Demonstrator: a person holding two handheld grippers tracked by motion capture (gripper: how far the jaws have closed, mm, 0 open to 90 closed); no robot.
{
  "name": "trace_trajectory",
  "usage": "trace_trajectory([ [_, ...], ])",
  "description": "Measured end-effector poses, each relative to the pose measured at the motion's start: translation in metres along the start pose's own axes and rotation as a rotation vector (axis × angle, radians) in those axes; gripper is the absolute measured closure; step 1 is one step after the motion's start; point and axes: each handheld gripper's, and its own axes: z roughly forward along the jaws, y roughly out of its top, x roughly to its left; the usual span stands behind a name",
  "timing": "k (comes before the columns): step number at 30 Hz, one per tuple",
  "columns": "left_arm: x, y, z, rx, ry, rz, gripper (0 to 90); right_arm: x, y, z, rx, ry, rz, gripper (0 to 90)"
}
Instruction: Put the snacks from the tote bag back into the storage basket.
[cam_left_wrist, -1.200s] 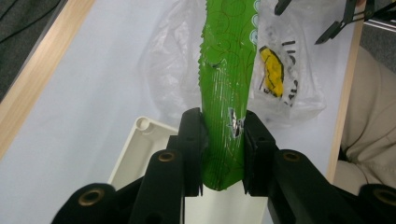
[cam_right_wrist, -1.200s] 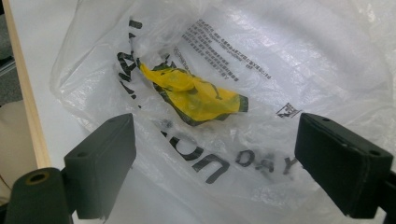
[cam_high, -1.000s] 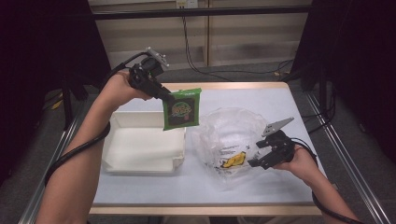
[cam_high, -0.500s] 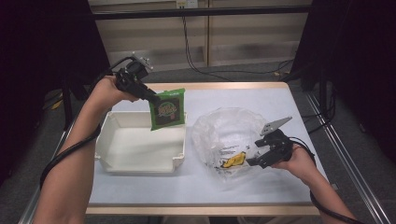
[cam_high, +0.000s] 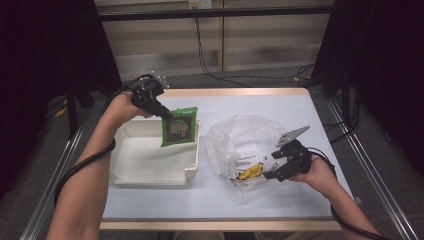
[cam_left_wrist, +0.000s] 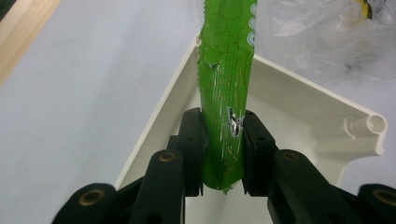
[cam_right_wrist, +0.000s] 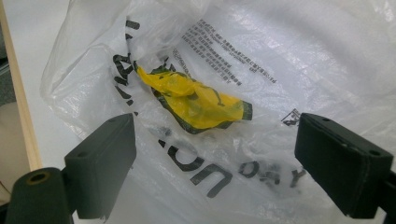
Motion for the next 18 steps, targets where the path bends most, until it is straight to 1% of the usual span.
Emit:
trace_trajectory([
  [2, 0.002, 0.000, 0.005, -0.008, -0.010, 0.008, 73.3, 0.001, 0.000, 0.001, 0.012, -0.003, 0.001, 12.8],
  [3, 0.003, -0.001, 0.008, -0.010, -0.008, 0.014, 73.3, 0.001, -0.001, 0.000, 0.016, -0.003, -0.005, 12.8],
  [5, 0.006, 0.000, 0.013, 0.001, -0.005, 0.019, 73.2, 0.001, -0.001, 0.000, 0.020, -0.002, -0.004, 12.8],
  [6, 0.007, -0.001, 0.016, -0.001, 0.002, 0.019, 73.2, 0.001, -0.002, 0.000, 0.017, -0.003, -0.008, 12.8],
  [7, 0.008, -0.002, 0.018, -0.006, 0.023, 0.036, 72.7, 0.001, -0.002, 0.000, 0.016, -0.006, 0.000, 12.8],
  [8, 0.008, -0.002, 0.020, -0.018, 0.026, 0.033, 69.9, 0.001, -0.003, -0.001, 0.017, -0.009, 0.004, 12.8],
  [9, 0.010, -0.004, 0.021, -0.051, 0.061, 0.029, 62.6, 0.002, -0.003, -0.001, 0.021, -0.008, 0.005, 12.8],
  [10, 0.012, -0.005, 0.021, -0.067, 0.062, 0.006, 55.0, 0.001, -0.003, 0.000, 0.019, -0.006, 0.000, 12.8],
  [11, 0.014, -0.006, 0.021, -0.082, 0.064, 0.004, 50.0, 0.002, -0.003, -0.001, 0.019, -0.006, -0.002, 12.7],
  [12, 0.014, -0.007, 0.020, -0.095, 0.093, -0.017, 42.5, 0.002, -0.003, -0.001, 0.019, -0.005, -0.001, 12.8],
  [13, 0.015, -0.008, 0.017, -0.086, 0.095, -0.040, 36.7, 0.002, -0.003, -0.001, 0.021, -0.008, -0.001, 12.8],
  [14, 0.014, -0.009, 0.015, -0.087, 0.099, -0.044, 37.1, 0.003, -0.003, -0.002, 0.019, -0.007, 0.003, 12.8],
  [15, 0.013, -0.010, 0.013, -0.085, 0.103, -0.048, 35.6, 0.003, -0.003, -0.002, 0.016, -0.005, -0.001, 12.8],
  [16, 0.011, -0.011, 0.010, -0.078, 0.119, -0.068, 31.1, 0.003, -0.003, -0.002, 0.016, -0.008, -0.005, 12.8],
  [17, 0.009, -0.013, 0.006, -0.073, 0.145, -0.071, 29.3, 0.003, -0.003, -0.003, 0.011, -0.007, -0.006, 12.8],
  [18, 0.006, -0.015, 0.001, -0.083, 0.169, -0.074, 27.2, 0.003, -0.003, -0.004, 0.011, -0.005, -0.003, 12.8],
])
